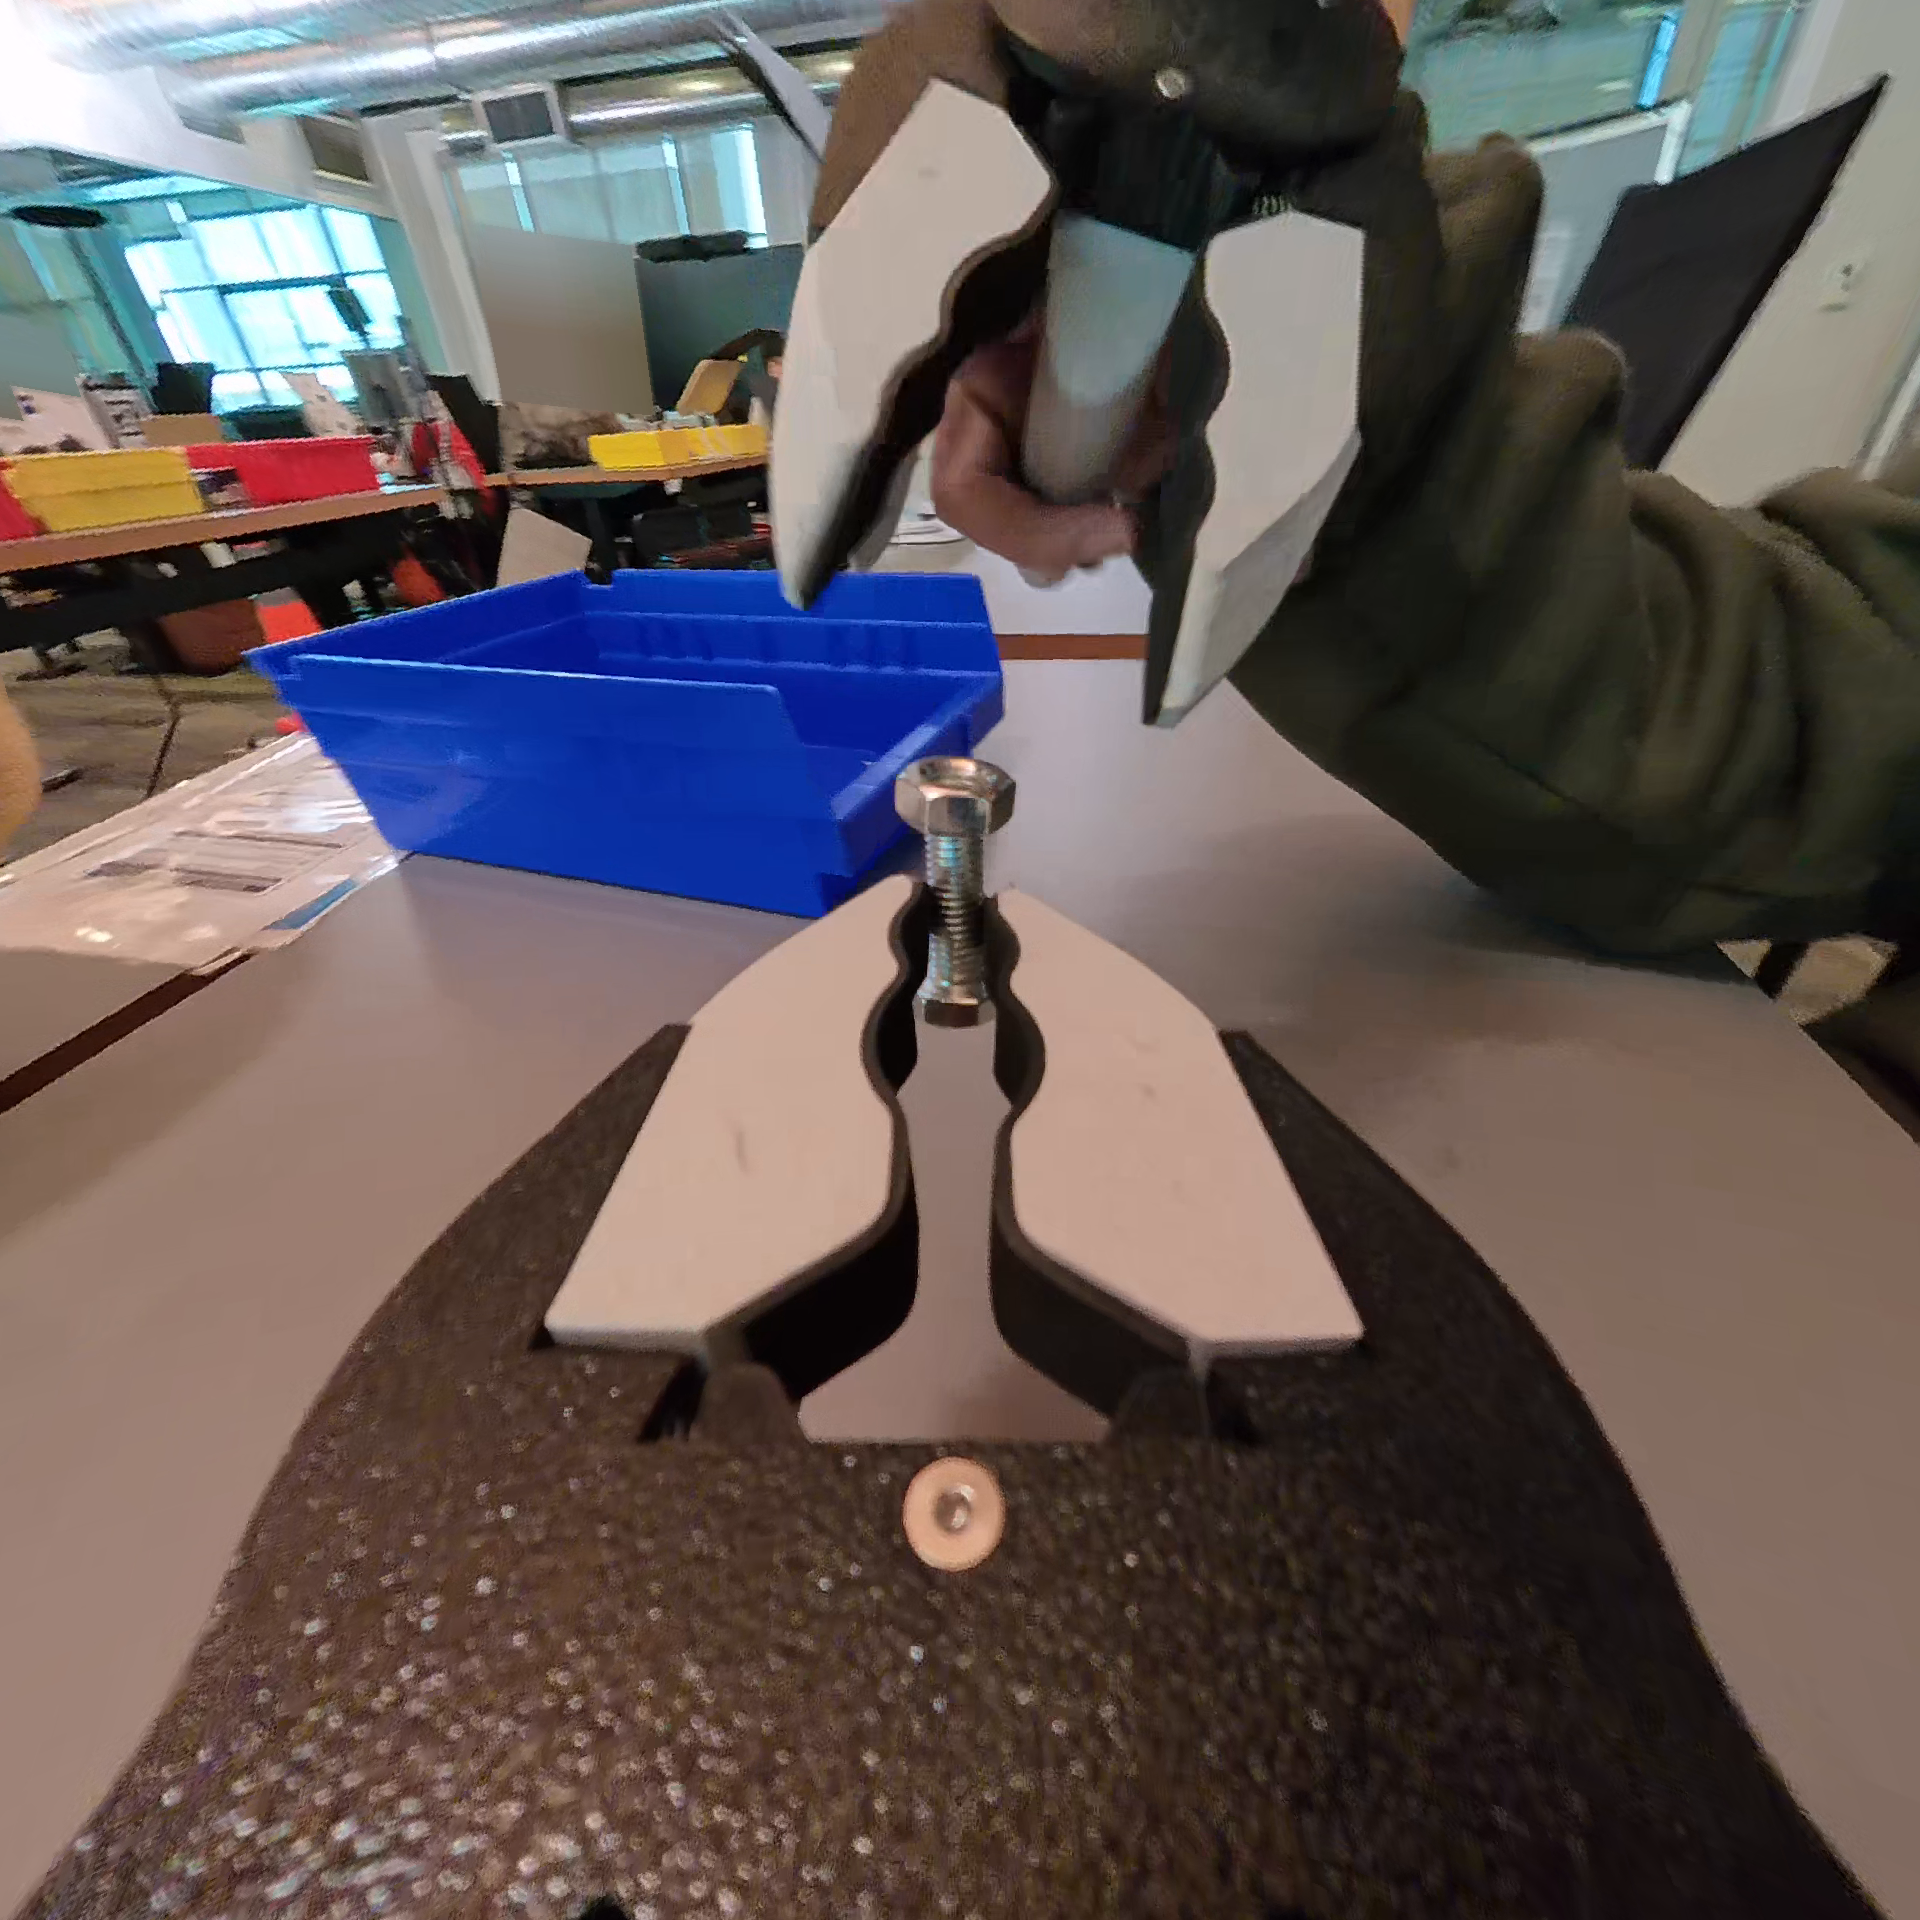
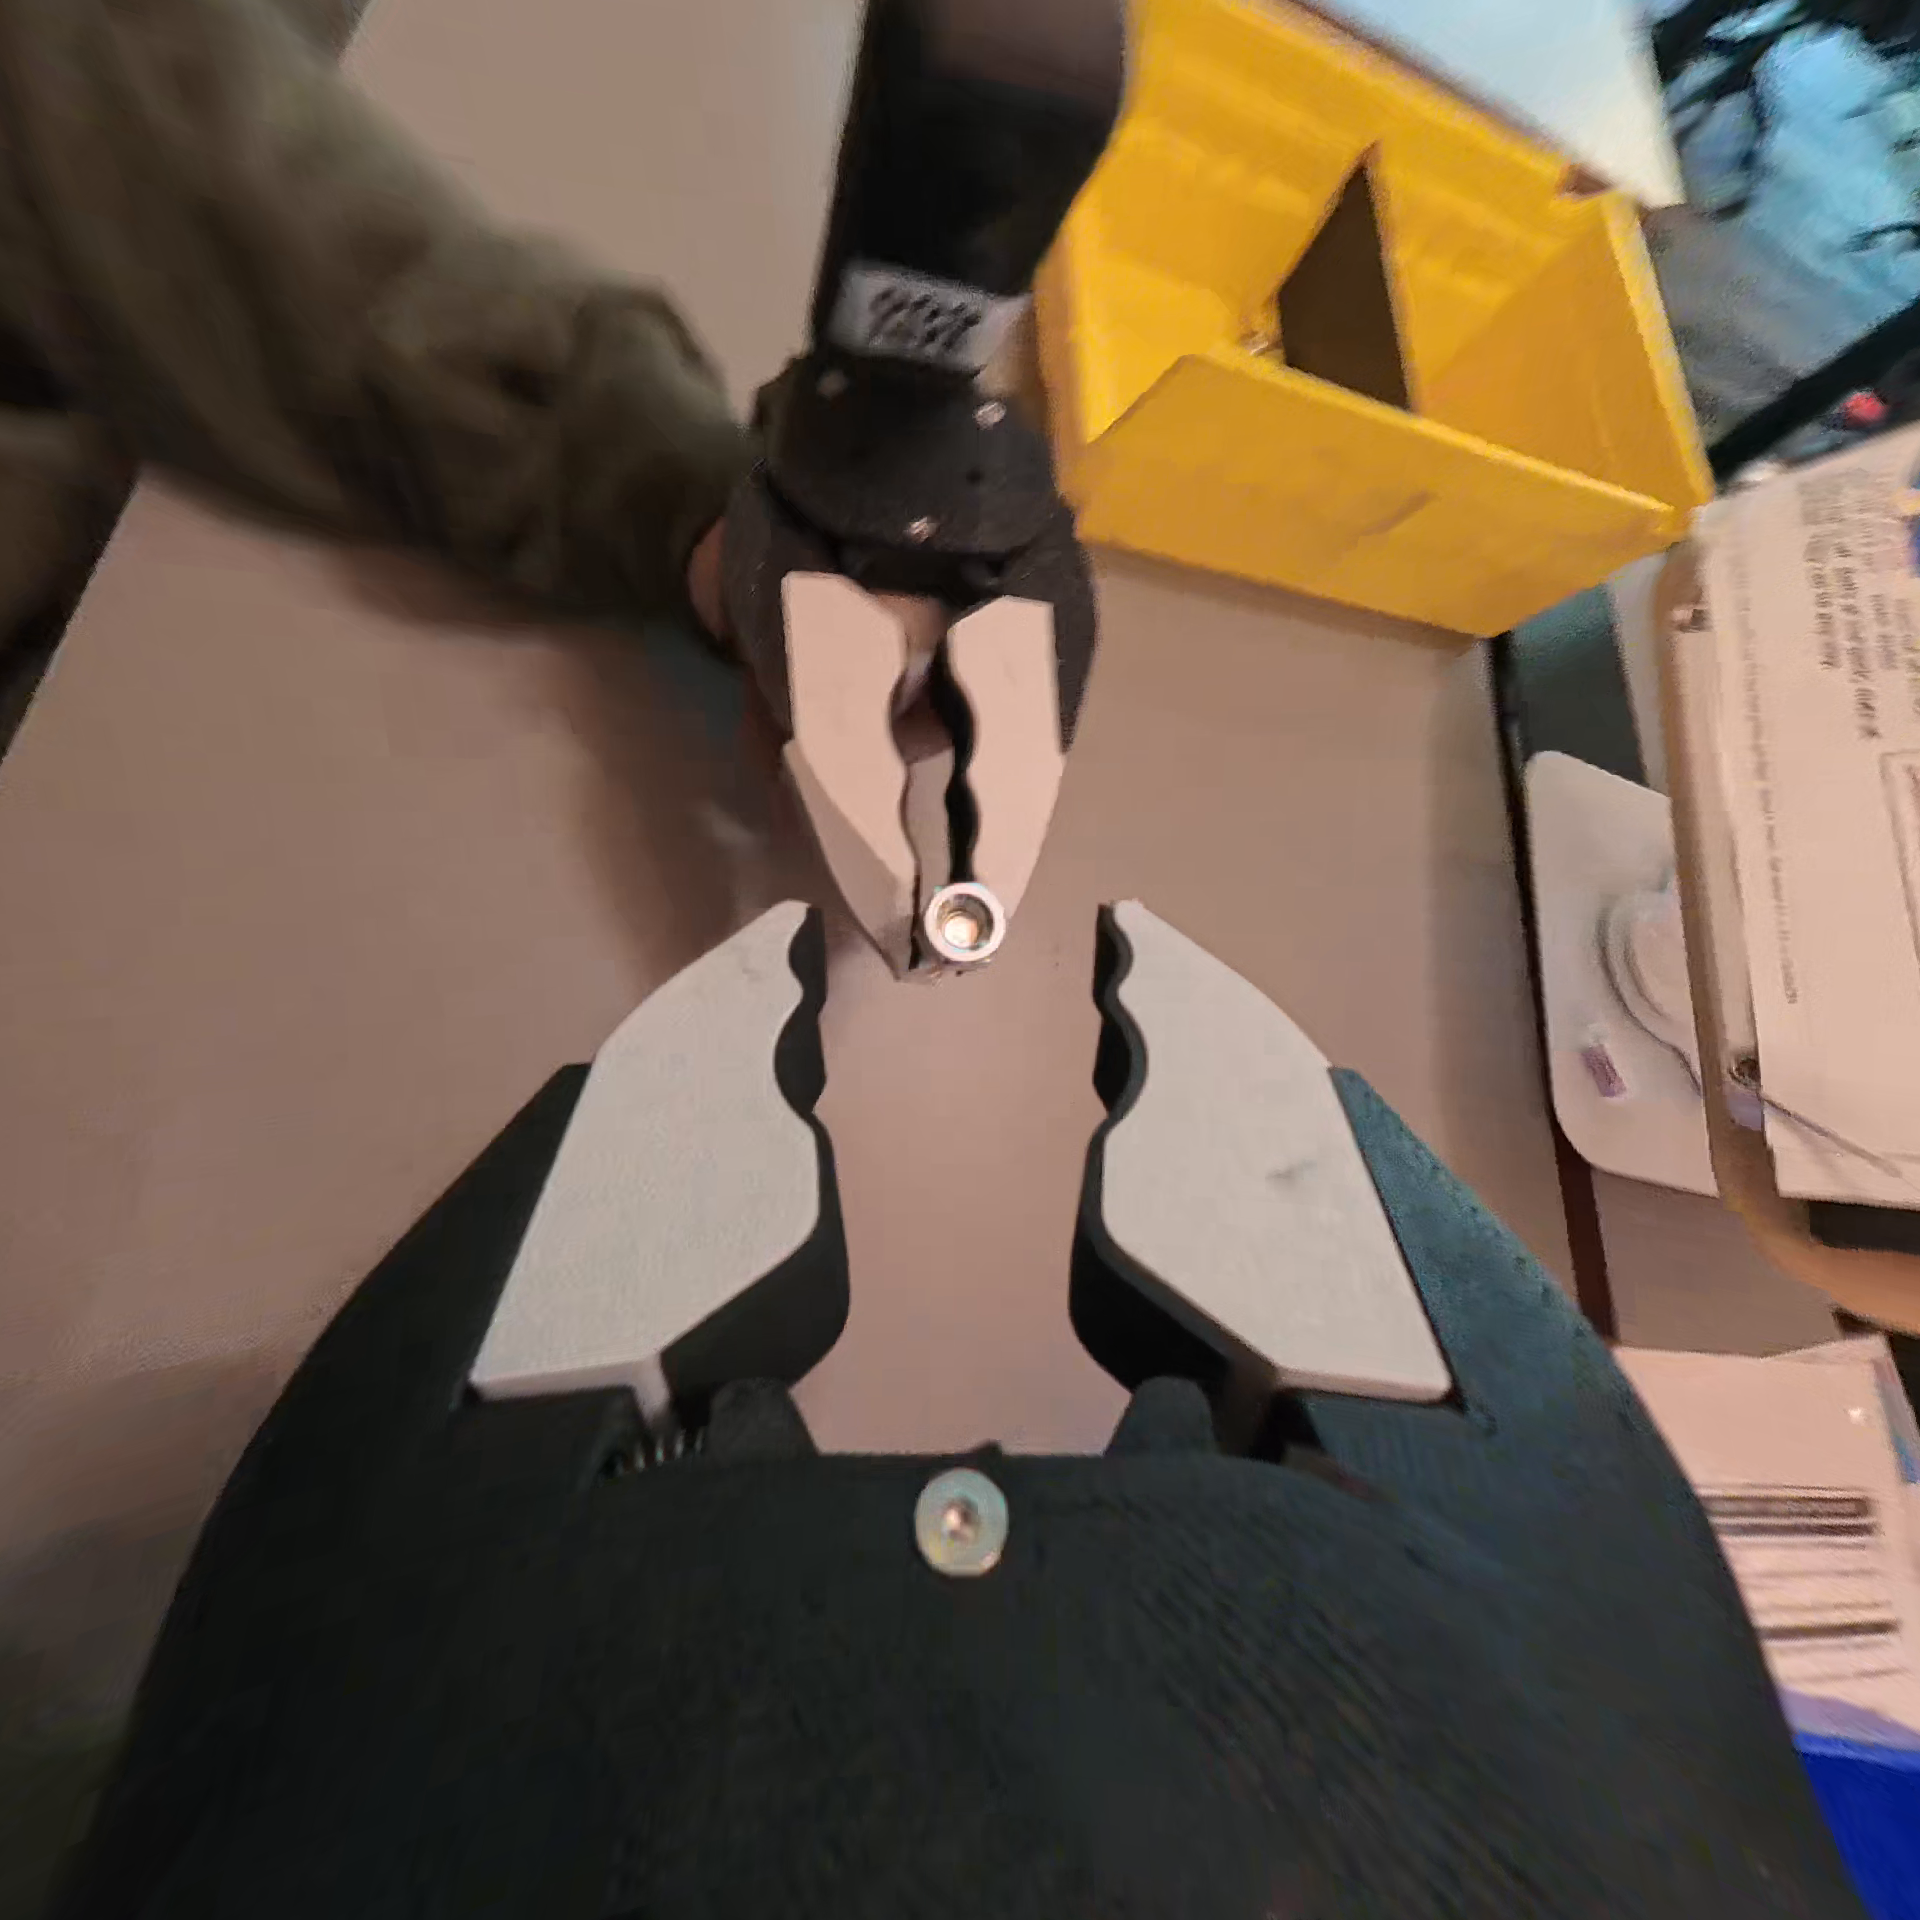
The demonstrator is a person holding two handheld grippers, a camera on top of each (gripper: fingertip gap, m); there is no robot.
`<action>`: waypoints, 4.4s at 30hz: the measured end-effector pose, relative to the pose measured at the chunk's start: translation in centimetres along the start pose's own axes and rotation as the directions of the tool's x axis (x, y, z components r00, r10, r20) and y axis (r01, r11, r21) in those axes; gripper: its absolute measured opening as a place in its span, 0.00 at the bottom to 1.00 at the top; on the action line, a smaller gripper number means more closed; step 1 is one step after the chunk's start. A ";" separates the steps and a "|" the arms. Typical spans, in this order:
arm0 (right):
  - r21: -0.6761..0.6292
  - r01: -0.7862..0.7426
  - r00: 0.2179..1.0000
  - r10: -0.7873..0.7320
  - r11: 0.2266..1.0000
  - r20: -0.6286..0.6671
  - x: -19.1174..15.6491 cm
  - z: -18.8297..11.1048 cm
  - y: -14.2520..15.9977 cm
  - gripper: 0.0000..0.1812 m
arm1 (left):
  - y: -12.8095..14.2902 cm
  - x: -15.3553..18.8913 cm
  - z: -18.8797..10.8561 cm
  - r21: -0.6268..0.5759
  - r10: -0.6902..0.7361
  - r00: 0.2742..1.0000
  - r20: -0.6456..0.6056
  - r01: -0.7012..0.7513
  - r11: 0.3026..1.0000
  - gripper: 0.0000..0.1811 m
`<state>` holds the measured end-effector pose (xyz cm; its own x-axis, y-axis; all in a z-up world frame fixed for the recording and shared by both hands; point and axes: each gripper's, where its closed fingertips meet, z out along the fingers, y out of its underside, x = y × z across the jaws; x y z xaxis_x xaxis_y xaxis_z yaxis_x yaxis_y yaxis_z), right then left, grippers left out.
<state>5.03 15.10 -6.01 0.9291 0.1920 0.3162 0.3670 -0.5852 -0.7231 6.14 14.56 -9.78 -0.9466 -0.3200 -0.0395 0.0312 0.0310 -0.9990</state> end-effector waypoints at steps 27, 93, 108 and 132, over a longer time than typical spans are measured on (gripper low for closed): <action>0.576 -0.205 0.872 0.415 0.791 -0.259 0.7 1.4 0.9 0.10 | 0.2 0.5 0.7 -0.025 0.002 1.000 0.004 -0.002 1.000 0.05; 0.682 -0.283 0.831 0.527 0.674 -0.177 0.8 1.7 -0.2 0.22 | -0.7 -1.4 -0.4 0.057 -0.059 0.994 0.091 0.054 0.997 0.05; 0.654 -0.300 0.836 0.522 0.695 -0.171 0.6 2.2 0.1 0.27 | 0.0 -2.5 -0.5 0.015 -0.073 0.983 0.167 0.072 0.997 0.05; 0.665 -0.366 0.786 0.599 0.651 -0.154 1.6 2.3 1.0 0.34 | 0.5 -1.7 0.0 -0.023 -0.069 0.991 0.119 0.072 0.997 0.05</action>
<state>6.96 16.65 -7.70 0.9428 -0.3211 -0.0897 -0.0699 0.0729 -0.9949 7.76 15.11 -10.18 -0.9018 -0.4314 0.0275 -0.0447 0.0298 -0.9986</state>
